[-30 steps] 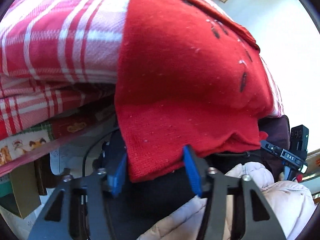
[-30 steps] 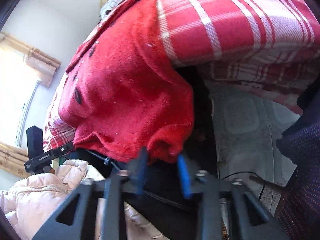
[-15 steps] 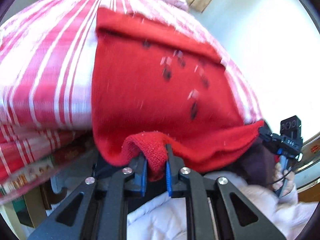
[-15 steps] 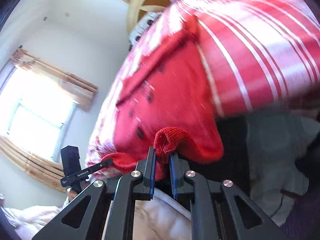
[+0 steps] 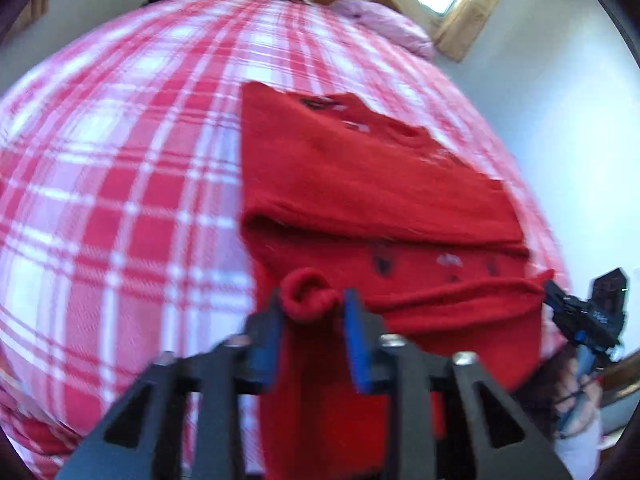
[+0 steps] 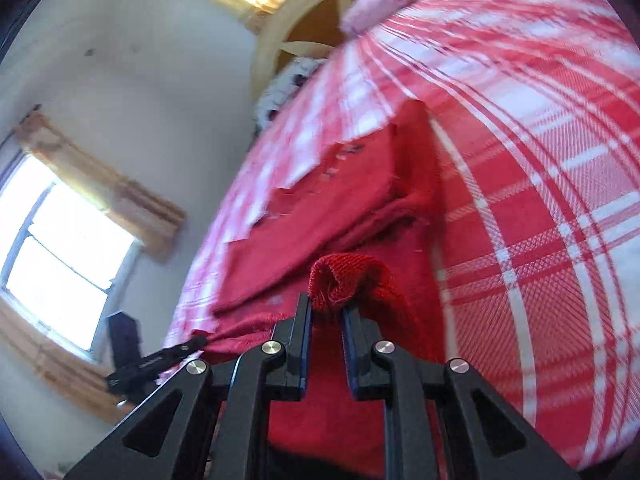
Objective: Fold small clothes
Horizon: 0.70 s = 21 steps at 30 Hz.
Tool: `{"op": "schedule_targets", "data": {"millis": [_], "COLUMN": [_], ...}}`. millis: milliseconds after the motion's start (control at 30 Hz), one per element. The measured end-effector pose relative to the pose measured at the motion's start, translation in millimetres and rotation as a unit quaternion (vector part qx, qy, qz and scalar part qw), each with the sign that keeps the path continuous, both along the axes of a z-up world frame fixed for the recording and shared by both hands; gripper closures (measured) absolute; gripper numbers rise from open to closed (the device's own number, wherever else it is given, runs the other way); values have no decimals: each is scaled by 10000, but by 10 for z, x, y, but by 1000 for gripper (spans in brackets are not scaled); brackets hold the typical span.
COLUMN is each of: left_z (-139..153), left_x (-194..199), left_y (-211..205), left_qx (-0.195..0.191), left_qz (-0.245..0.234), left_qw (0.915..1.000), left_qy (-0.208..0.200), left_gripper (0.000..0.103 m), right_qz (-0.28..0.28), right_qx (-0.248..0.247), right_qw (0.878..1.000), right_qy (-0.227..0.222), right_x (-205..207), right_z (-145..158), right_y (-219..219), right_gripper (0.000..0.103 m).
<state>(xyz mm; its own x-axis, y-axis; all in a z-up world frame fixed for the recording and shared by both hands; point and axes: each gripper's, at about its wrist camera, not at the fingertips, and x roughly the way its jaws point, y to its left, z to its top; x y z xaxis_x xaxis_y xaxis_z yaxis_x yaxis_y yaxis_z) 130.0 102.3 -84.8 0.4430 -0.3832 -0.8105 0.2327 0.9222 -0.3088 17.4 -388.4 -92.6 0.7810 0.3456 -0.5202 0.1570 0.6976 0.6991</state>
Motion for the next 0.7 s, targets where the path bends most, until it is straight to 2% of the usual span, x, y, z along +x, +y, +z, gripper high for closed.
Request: {"op": "schedule_targets", "data": {"millis": [67,133,167,233,300,367,467,533,567,700], "left_z": [67,156,195,241,239,220,177,117,97,-44], "left_x": [22,12,-17,-65,-116,-194,-242,-229,-212,-181], "left_y": [71,246,332,441,473,421,203,39,-7,-76], "left_qx": [233,87,43,36,97,110,305,594,610,249], "left_qz": [145,186,195,188,65,-184,-585,-697,-682,-556], "left_qw": [9994,9989,9986,9975,9962,9949,9920,9891,9895,9953], "left_qy": [-196,-414,-494,-684,-867,-984,-1077,-1156,-1116,-757], "left_gripper": [34,34,34,34,34,34,34,34,34,34], "right_qz": [-42,-16,-9,-13,-162,-265,-381,-379,-376,-201], "right_qx": [49,209,247,368,437,318,-377,-970,-1185,-1932], "right_qw": [9998,9997,9996,9993,9979,9971,9964,9935,9915,9809], "right_qy": [166,159,115,-84,-458,-634,-654,-469,-375,-54], "right_x": [66,75,49,-7,-144,-245,-392,-456,-470,-423], "right_z": [-110,-157,-137,-69,57,149,284,315,310,235], "right_y": [-26,-32,-30,-62,-114,-136,-79,-6,23,170], "right_gripper": [79,72,61,48,45,44,44,44,44,44]}}
